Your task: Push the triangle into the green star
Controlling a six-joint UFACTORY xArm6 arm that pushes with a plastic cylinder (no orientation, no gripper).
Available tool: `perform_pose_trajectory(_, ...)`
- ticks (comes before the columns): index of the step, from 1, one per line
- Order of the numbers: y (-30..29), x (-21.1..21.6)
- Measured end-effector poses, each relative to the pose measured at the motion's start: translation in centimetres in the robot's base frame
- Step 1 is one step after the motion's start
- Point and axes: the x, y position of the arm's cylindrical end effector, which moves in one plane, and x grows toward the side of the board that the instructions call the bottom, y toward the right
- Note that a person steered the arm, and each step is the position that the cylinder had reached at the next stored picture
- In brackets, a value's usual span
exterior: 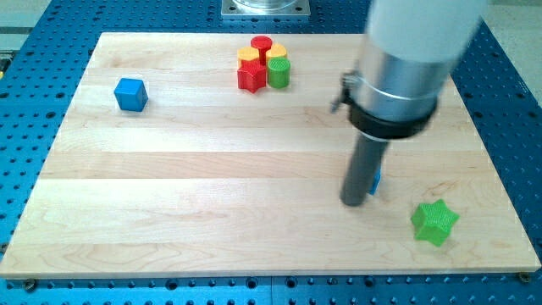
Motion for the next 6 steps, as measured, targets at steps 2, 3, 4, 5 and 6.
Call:
perform_pose_trajectory(2, 3.6, -2.3)
perform_pose_trajectory(3, 7.4, -0.8)
perform_pose_trajectory(4, 7.3, -2.1)
perform_pose_trajectory(5, 9.0, -4.6)
perform_pose_trajectory(6, 10.7, -3.4)
